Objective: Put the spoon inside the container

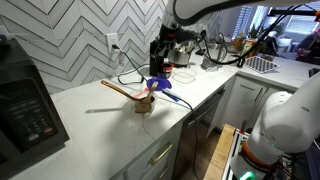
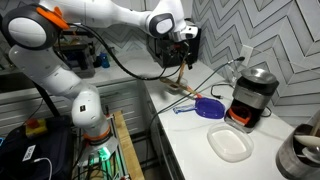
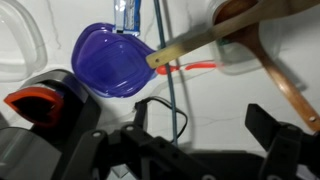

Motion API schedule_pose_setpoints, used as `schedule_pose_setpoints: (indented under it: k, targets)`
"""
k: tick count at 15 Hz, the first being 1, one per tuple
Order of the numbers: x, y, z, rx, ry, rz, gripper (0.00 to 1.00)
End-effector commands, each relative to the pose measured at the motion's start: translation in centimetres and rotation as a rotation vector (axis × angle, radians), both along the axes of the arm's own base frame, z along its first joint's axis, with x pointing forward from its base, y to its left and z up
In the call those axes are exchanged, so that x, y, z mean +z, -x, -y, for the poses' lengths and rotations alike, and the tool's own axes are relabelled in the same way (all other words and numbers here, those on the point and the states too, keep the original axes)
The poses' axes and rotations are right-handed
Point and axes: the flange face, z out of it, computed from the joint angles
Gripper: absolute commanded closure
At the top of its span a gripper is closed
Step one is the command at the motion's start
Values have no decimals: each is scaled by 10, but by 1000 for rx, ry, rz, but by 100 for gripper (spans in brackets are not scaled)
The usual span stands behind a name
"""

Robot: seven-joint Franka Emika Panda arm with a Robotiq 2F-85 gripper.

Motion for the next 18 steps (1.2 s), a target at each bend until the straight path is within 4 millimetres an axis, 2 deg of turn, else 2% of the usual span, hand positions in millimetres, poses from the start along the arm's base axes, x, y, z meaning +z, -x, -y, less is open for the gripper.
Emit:
schedule_pose_setpoints:
  k: [1, 2, 5, 9, 12, 13, 14, 16, 18]
  targets:
    - [17, -35, 88, -194, 19, 64, 0]
    - [22, -40, 117, -248, 37, 73, 0]
    - [20, -47, 192, -391, 131, 55, 0]
    - [7, -38, 259, -576, 243, 8, 0]
    - [11, -16, 307, -736, 276, -5, 0]
    - [12, -11, 314, -789, 283, -5, 0]
    - [9, -18, 299, -696, 259, 10, 0]
    - [13, -10, 314, -751, 269, 9, 0]
    - [14, -10, 314, -763, 268, 12, 0]
